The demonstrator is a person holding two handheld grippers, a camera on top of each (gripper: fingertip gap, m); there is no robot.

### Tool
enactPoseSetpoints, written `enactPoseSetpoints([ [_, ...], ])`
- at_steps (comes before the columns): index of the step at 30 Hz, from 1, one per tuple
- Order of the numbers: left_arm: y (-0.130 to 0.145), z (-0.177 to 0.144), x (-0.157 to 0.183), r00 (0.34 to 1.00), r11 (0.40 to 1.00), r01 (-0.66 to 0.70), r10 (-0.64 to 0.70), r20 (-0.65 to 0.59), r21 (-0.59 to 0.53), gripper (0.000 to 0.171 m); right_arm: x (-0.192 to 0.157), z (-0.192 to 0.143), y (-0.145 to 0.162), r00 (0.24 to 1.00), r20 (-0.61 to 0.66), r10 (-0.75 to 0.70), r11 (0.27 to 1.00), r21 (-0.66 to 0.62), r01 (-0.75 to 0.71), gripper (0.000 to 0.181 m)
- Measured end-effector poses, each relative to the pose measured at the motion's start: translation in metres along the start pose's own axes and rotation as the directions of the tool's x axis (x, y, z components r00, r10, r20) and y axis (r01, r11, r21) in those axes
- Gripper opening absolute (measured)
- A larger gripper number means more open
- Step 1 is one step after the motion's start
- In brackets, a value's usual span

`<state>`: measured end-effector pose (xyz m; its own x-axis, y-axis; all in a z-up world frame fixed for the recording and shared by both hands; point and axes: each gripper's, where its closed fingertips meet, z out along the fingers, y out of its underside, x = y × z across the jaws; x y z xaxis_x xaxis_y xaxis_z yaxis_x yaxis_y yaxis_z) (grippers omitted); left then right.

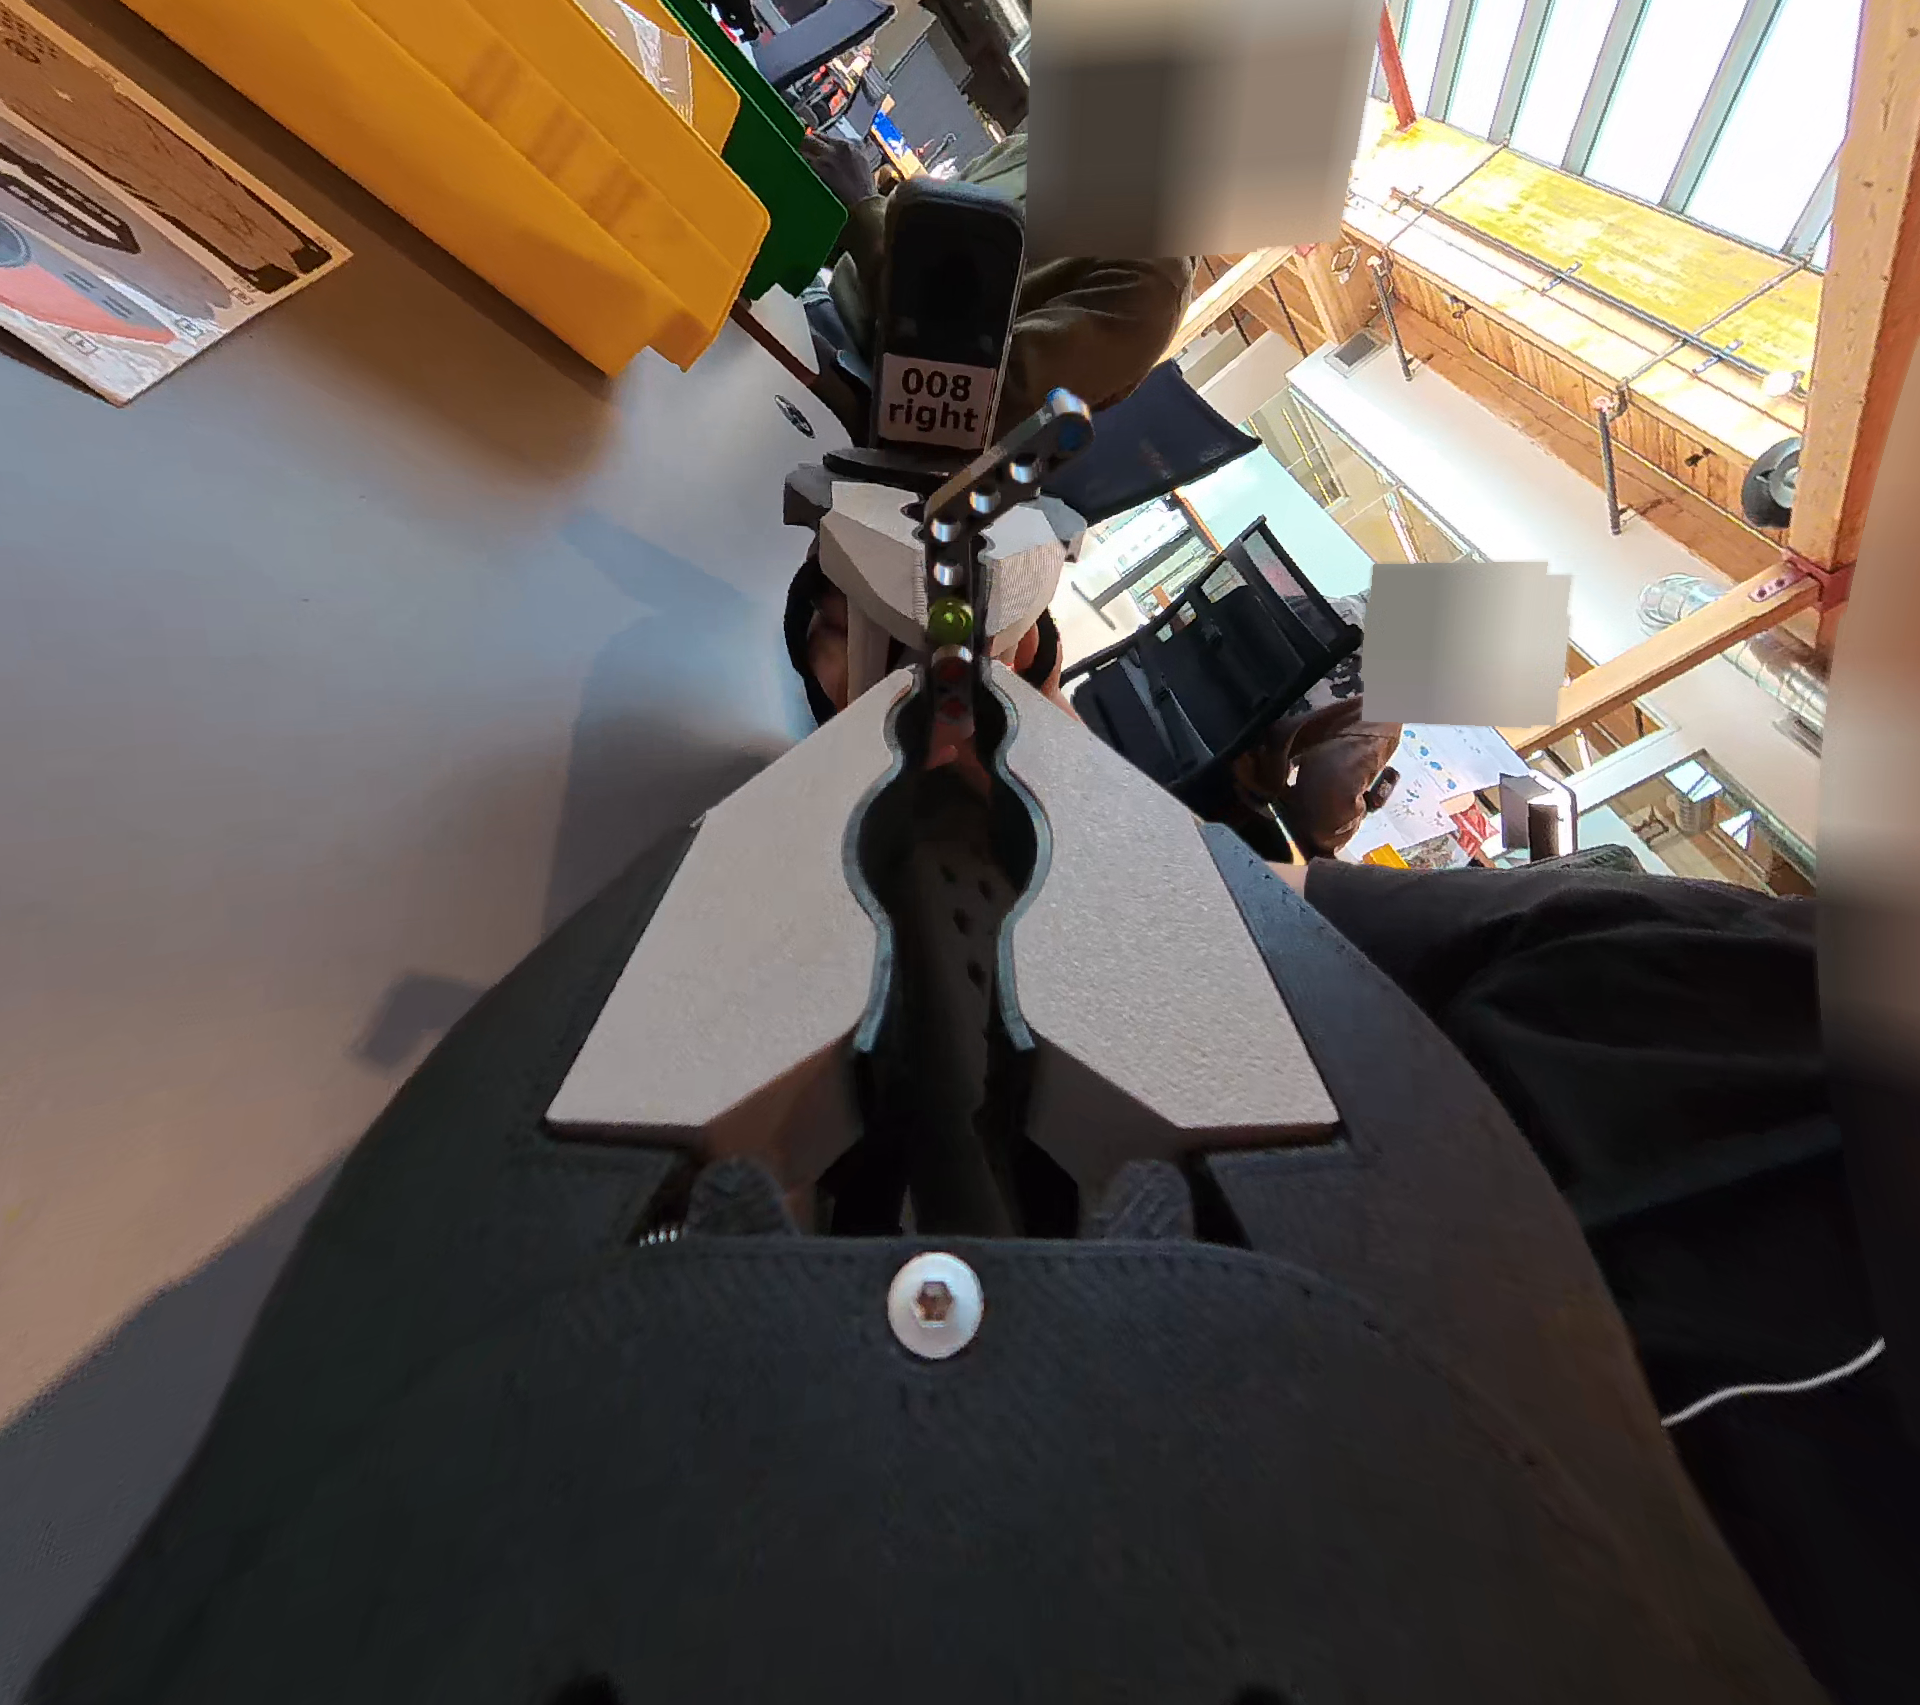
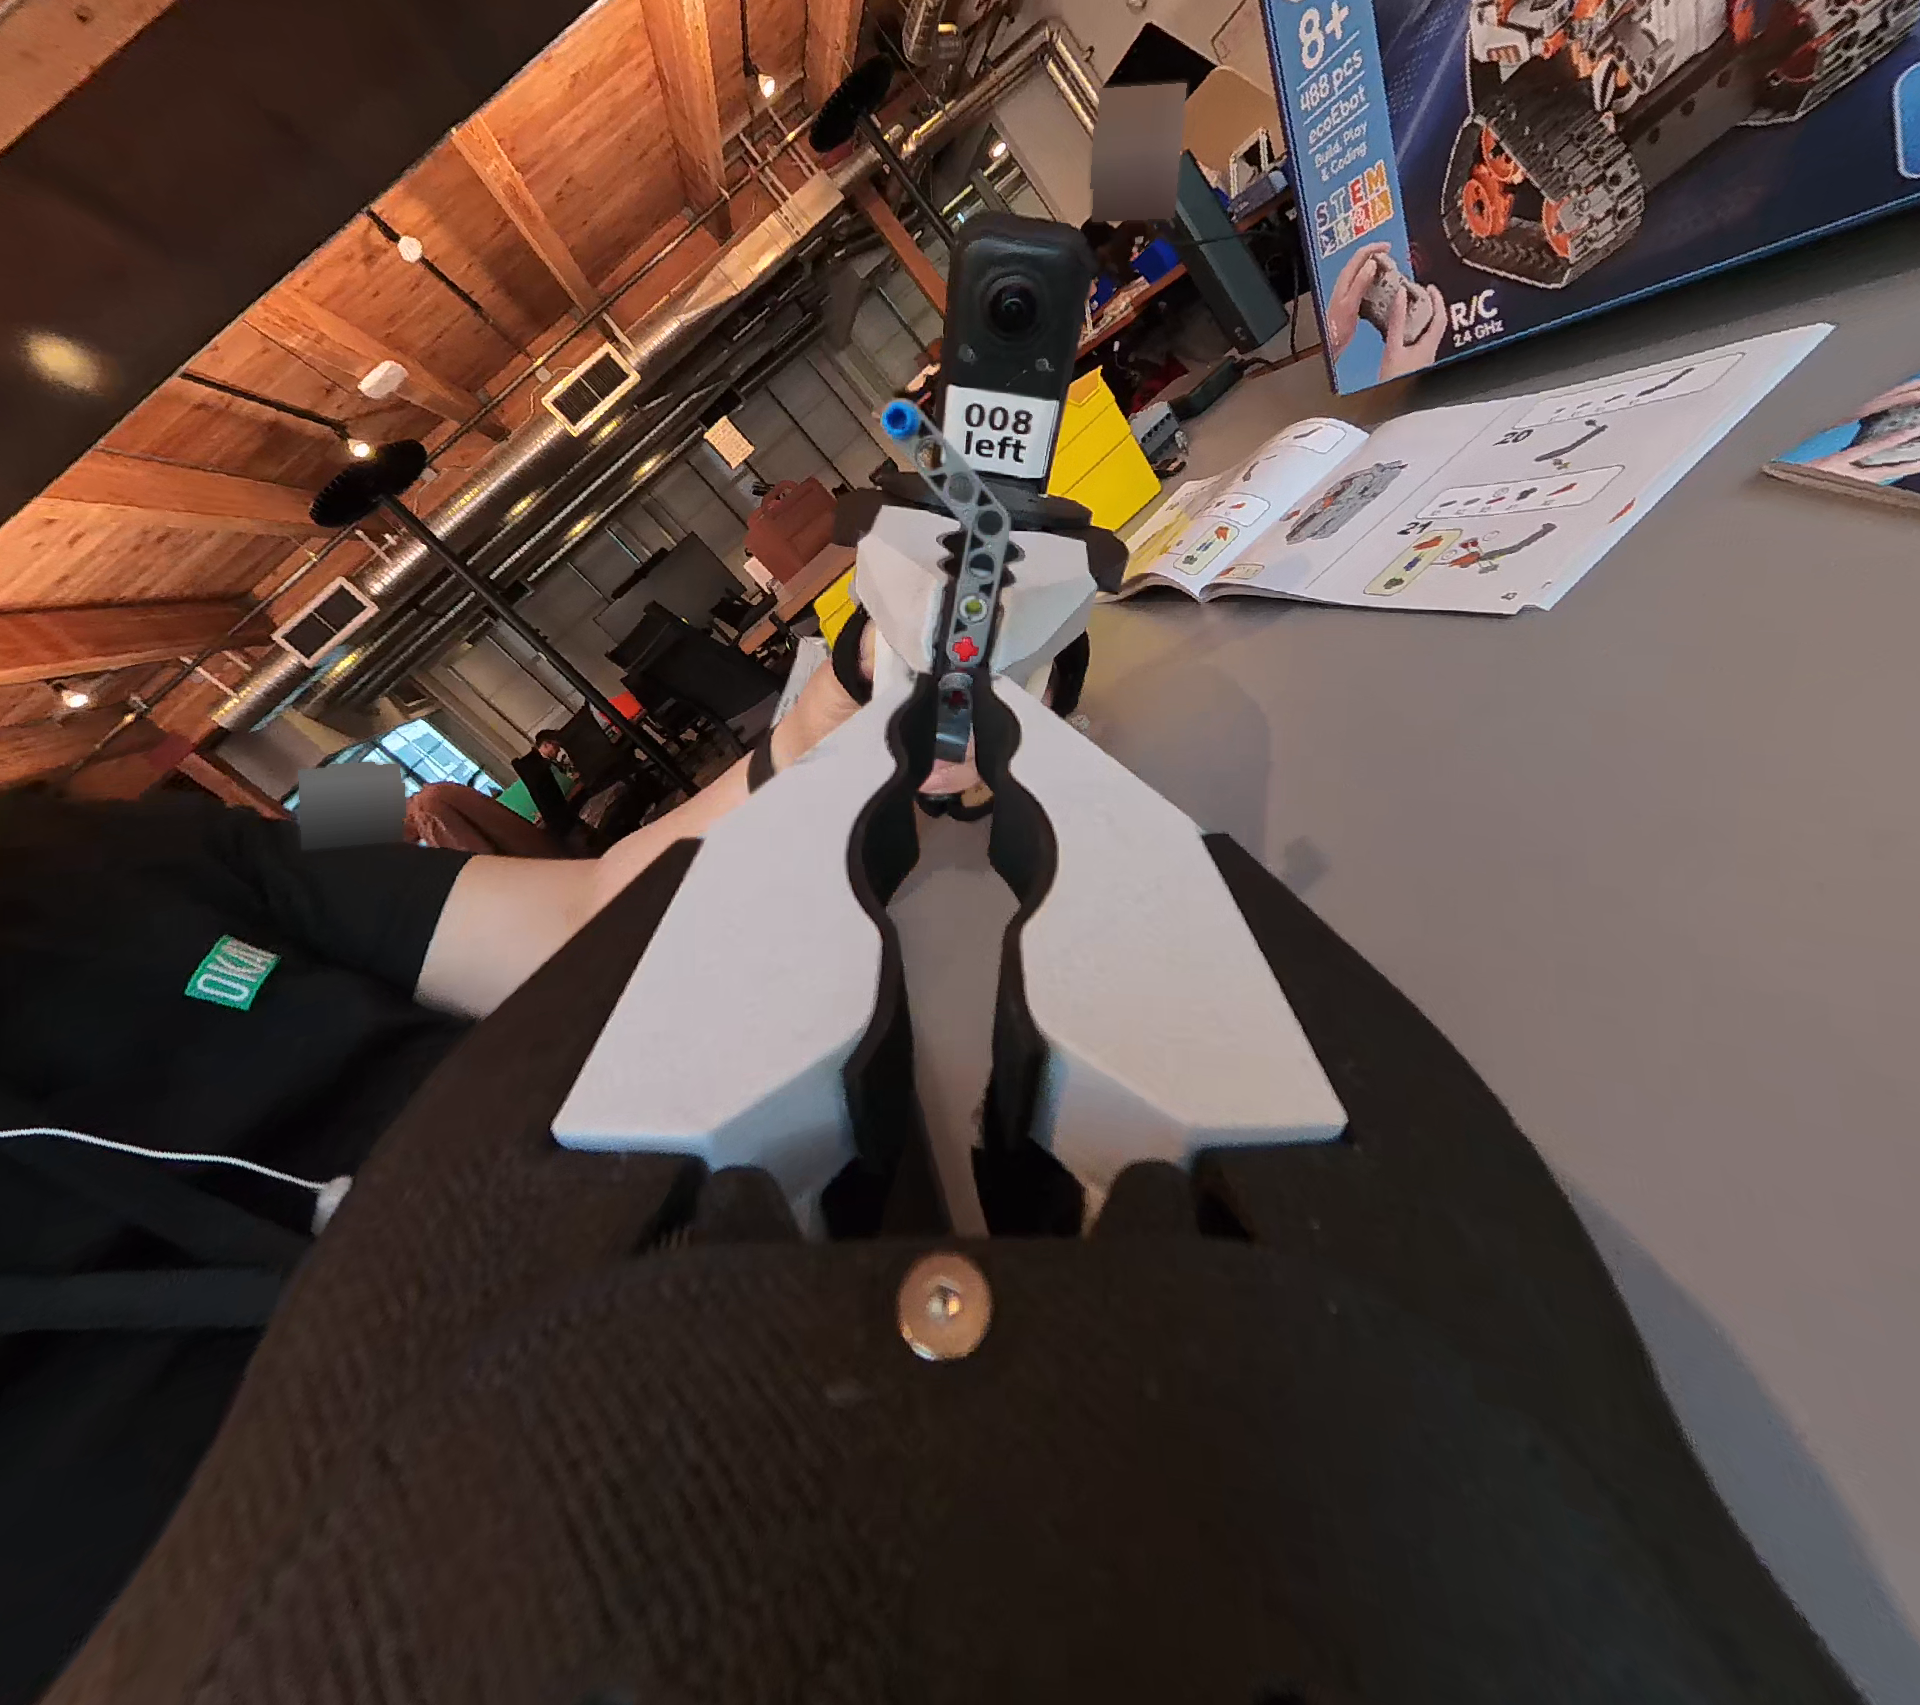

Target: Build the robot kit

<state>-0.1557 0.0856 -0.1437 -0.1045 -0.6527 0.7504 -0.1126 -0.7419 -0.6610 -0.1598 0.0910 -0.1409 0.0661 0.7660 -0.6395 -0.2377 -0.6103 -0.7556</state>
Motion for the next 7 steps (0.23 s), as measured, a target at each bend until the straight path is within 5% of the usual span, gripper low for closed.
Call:
enactPoseSetpoints([
  [7,0.0064,-0.0066,-0.0068,0.999,0.998,0.040,-0.040,0.001,-0.048,0.005,0.0062,0.0059,0.0083,0.998,-0.034,-0.049,0.997,-0.069,0.047,0.005],
])
